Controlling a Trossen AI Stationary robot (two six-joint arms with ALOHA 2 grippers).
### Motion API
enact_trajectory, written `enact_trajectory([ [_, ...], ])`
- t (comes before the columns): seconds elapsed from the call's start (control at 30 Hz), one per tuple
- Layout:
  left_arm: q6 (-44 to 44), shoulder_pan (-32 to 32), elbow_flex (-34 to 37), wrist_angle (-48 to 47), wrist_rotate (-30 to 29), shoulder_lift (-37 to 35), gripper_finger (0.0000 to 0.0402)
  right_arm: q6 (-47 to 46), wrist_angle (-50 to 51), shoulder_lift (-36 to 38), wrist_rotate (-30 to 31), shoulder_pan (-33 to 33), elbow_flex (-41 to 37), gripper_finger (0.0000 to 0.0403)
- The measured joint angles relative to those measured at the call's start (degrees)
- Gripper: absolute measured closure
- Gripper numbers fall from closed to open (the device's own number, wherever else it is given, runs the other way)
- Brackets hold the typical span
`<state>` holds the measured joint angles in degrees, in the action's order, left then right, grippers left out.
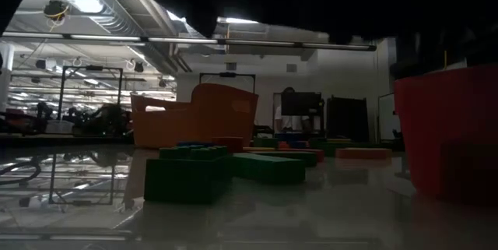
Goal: Sort blocks by size
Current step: Put the small blue game piece into the red bin, then put the large green game piece into the orange bin
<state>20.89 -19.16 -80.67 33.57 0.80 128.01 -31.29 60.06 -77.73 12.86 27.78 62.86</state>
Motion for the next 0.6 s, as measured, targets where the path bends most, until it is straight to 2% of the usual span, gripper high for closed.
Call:
enact_trajectory([
  [0.23,-10.11,0.46,-1.52,-0.28,-0.22,0.87,0.0233,-7.68,-5.8,0.0,9.67,8.65,-6.46,0.0192],
  [0.4,-11.52,0.49,-1.43,-1.27,-0.64,-1.68,0.0212,-10.36,-10.5,0.0,18.09,13.91,-10.18,0.0192],
  [0.5,-11.53,0.03,-1.5,-8.25,-0.64,-4.69,0.0212,-10.26,-12.09,0.0,21.18,15.26,-11.46,0.0192],
  [0.6,-11.57,-0.59,-1.45,-21.51,-0.61,-8.32,0.0217,-7.31,-14.73,0.0,22.36,15.37,-12.1,0.0192],
])
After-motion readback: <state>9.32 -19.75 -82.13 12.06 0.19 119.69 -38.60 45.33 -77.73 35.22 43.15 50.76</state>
